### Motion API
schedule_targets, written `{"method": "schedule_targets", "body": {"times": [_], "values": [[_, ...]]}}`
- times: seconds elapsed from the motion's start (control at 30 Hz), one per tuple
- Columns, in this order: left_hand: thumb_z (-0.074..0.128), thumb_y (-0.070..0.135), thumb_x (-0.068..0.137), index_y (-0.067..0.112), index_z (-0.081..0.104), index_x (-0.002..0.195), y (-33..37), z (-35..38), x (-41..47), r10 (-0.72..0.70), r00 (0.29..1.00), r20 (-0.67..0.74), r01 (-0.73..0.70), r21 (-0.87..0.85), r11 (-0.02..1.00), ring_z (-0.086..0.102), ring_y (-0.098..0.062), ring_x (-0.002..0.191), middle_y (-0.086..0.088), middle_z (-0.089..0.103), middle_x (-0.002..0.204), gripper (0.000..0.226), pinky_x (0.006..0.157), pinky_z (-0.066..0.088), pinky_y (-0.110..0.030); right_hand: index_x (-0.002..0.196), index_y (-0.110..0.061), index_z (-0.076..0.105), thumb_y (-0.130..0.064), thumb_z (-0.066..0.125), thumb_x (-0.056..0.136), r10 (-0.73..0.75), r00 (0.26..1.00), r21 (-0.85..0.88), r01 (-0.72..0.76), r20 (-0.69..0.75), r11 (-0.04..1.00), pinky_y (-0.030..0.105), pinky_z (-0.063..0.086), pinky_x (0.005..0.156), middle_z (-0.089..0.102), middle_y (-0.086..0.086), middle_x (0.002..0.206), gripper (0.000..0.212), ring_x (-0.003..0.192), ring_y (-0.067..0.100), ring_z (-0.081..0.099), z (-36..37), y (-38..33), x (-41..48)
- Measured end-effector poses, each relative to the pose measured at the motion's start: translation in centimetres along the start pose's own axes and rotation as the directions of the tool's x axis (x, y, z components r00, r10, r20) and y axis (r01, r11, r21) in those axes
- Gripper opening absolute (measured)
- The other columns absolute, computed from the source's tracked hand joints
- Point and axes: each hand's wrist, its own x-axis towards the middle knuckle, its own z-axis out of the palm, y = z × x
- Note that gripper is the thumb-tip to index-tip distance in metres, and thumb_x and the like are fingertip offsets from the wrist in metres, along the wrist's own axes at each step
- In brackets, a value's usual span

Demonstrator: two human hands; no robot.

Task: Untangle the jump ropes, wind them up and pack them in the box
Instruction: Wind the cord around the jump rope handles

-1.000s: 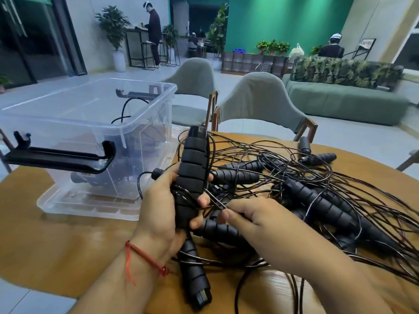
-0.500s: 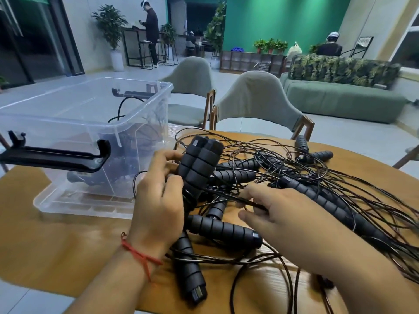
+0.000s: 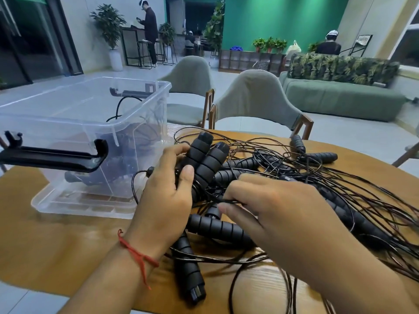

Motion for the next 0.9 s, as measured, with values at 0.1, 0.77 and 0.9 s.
{"method": "schedule_targets", "body": {"times": [0.1, 0.77, 0.9], "values": [[0.047, 0.030, 0.106, 0.038, 0.057, 0.133, 0.5, 0.0, -0.3, 0.066, 0.998, 0.000, -0.066, 0.131, 0.989, 0.064, -0.010, 0.109, 0.015, 0.067, 0.118, 0.030, 0.094, 0.054, -0.042, 0.095, -0.038, 0.064, -0.056, 0.042, 0.106, -0.006, 0.997, 0.053, 0.010, -0.080, 0.999, 0.031, 0.047, 0.053, 0.055, -0.017, 0.091, 0.031, 0.074, 0.006, 0.055, 0.2, 0.2, 0.0], [0.081, 0.066, 0.077, 0.043, 0.040, 0.141, 3.4, -0.2, -2.1, 0.291, 0.754, 0.588, -0.445, 0.132, 0.886, 0.069, -0.005, 0.100, 0.023, 0.065, 0.113, 0.080, 0.082, 0.059, -0.035, 0.083, -0.030, 0.076, -0.039, 0.095, 0.073, 0.218, 0.976, 0.666, -0.150, -0.020, 0.731, 0.013, 0.037, 0.052, 0.052, -0.011, 0.055, 0.023, 0.053, 0.006, 0.044, -0.3, 3.9, -0.2], [0.077, 0.059, 0.080, 0.043, 0.030, 0.146, 3.9, 0.6, -2.3, 0.361, 0.753, 0.551, -0.542, 0.208, 0.814, 0.070, -0.008, 0.086, 0.019, 0.067, 0.100, 0.083, 0.070, 0.058, -0.030, 0.087, -0.027, 0.073, -0.047, 0.096, 0.067, 0.224, 0.972, 0.660, -0.217, 0.074, 0.720, 0.022, 0.035, 0.053, 0.053, 0.009, 0.062, 0.036, 0.056, 0.012, 0.042, -0.7, 4.6, -0.4]]}}
